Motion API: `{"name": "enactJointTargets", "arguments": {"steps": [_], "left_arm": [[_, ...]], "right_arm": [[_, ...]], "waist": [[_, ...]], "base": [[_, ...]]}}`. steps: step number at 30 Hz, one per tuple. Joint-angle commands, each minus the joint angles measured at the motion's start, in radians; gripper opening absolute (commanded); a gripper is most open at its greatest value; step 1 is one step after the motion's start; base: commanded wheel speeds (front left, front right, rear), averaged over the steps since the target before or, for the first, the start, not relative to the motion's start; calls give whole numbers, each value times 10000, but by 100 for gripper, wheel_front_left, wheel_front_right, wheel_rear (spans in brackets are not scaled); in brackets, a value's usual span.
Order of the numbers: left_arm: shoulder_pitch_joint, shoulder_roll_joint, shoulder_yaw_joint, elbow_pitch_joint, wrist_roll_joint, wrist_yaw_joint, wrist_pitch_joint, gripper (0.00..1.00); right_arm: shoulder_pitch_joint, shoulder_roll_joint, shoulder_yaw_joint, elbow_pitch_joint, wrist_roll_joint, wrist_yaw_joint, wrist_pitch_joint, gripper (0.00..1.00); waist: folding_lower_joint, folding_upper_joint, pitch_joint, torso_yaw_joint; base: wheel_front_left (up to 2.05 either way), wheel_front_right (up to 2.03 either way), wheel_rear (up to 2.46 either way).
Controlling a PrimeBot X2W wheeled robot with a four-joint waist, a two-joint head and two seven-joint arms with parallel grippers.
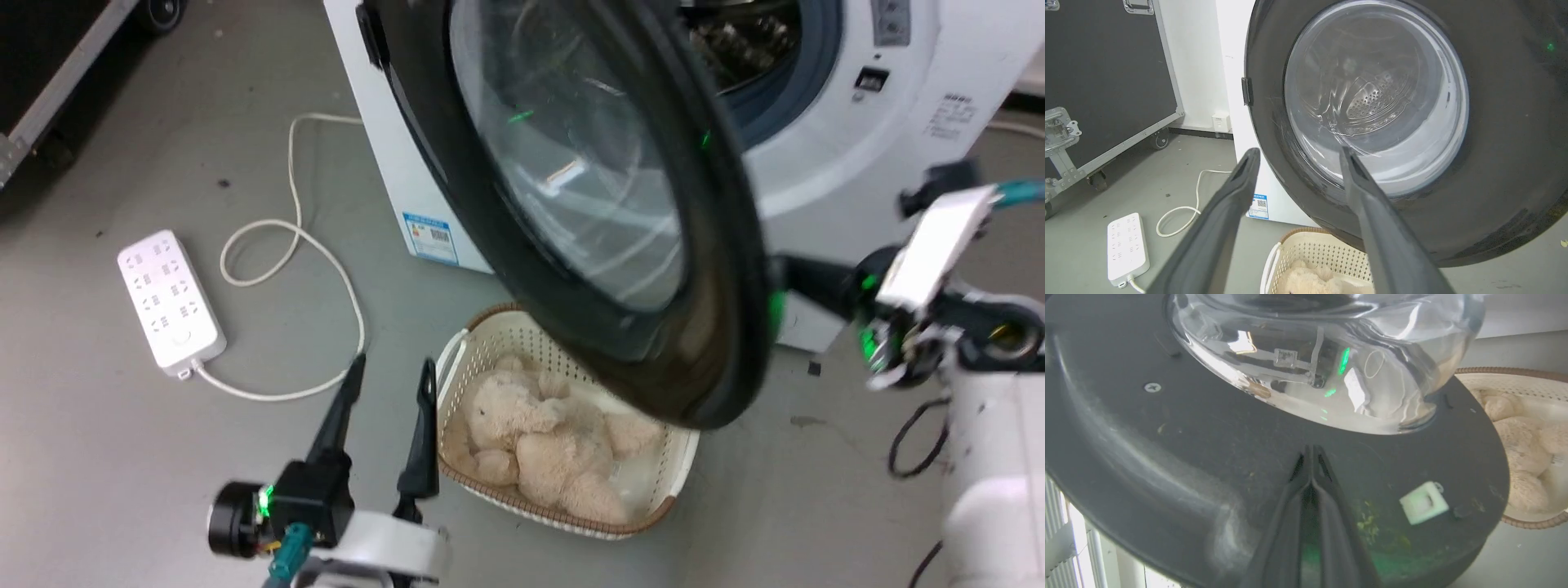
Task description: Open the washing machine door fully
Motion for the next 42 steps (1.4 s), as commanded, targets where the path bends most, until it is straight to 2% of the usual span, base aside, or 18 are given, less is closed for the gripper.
{"name": "enactJointTargets", "arguments": {"steps": [1,3,4,5,6,7,9,12,13,18,19,20,21,23,27,35,39,42], "left_arm": [[214,10,41,120,43,-80,-49,100],[284,10,51,176,58,-118,-49,100],[419,10,76,245,77,-172,-49,100],[419,10,76,245,77,-172,-49,100],[528,10,105,279,86,-204,-49,100],[528,10,105,279,86,-204,-49,100],[624,10,94,290,95,-252,-49,100],[647,10,51,307,101,-276,-49,100],[687,10,36,332,110,-295,-49,100],[741,10,64,332,136,-296,-49,100],[765,10,63,325,153,-296,-49,100],[795,10,74,319,164,-285,-49,100],[827,10,90,314,168,-272,-49,100],[868,10,154,289,137,-236,-49,100],[944,10,436,237,64,-185,-49,100],[995,39,1047,199,24,-347,-49,100],[1149,36,1326,91,-5,-323,-49,100],[1304,32,1414,-4,-45,-336,-49,100]], "right_arm": [[380,67,367,-51,333,10,-52,0],[568,67,704,-95,607,10,-111,0],[902,67,1414,-216,1186,10,-267,0],[902,67,1414,-216,1186,10,-267,0],[1199,67,2139,-362,1783,10,-474,0],[1199,67,2139,-362,1783,10,-474,0],[1622,68,3165,-659,2569,10,-912,0],[1895,68,3721,-828,3013,10,-1210,0],[2215,68,4486,-1079,3516,10,-1615,0],[2479,68,5210,-1348,4005,10,-2276,0],[2506,68,5229,-1362,3982,10,-2466,15],[2522,68,5186,-1344,3914,10,-2679,95],[2523,68,5103,-1309,3808,10,-2873,100],[2526,42,4820,-1375,3571,10,-3234,100],[2629,-514,4266,-2336,2290,10,-4612,100],[3922,-2241,4391,-4988,-2613,10,-8996,100],[4697,-2517,4096,-5357,-4900,10,-10975,100],[5404,-2277,3558,-5449,-6621,10,-12094,100]], "waist": [[3,-1,-207,-31],[3,-1,-258,-33],[3,-1,-329,-26],[3,-1,-329,-26],[3,-1,-374,-4],[3,-1,-374,-4],[3,-1,-408,81],[3,-1,-426,154],[3,-1,-455,192],[3,-1,-489,175],[3,-1,-506,140],[3,-1,-533,92],[3,-1,-565,38],[3,-1,-650,-101],[3,-1,-850,-527],[3,-1,-1299,-1432],[3,-1,-1396,-1862],[3,-1,-1406,-2015]], "base": [[0,0,0],[0,0,0],[0,0,0],[0,0,0],[0,0,0],[0,0,0],[0,0,0],[0,0,0],[0,0,0],[0,0,0],[0,0,0],[0,0,0],[0,0,0],[0,0,0],[0,0,0],[0,0,0],[0,0,0],[0,0,0]]}}
